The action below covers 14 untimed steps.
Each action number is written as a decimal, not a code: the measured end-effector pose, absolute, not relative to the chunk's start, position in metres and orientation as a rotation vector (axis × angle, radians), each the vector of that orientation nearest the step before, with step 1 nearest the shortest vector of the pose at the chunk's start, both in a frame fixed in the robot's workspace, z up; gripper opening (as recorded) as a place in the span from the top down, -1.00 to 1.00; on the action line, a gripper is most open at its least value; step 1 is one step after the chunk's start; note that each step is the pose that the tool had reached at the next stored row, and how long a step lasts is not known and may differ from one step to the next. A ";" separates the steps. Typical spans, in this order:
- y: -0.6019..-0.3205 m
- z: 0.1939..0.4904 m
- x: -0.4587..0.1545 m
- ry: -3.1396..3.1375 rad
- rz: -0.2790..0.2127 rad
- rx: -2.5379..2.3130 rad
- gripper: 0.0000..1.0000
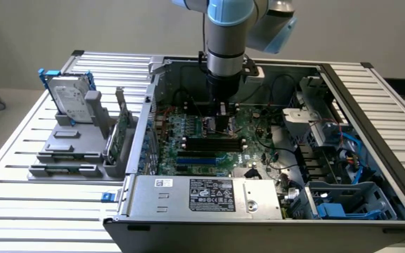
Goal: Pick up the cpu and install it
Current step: 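Close the cpu cover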
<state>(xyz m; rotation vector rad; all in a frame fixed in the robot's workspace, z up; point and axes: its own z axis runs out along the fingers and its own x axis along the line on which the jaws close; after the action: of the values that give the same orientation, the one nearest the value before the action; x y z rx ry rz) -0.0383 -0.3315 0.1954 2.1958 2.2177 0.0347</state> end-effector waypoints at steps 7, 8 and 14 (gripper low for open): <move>-0.330 0.195 -0.038 2.210 0.020 2.200 -0.36; -0.330 0.195 -0.038 2.209 0.019 2.201 -0.32; -0.330 0.195 -0.038 2.204 0.014 2.209 -0.09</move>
<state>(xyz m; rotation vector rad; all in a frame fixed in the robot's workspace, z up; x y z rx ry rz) -0.0382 -0.3303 0.1947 2.2085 2.2038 0.0144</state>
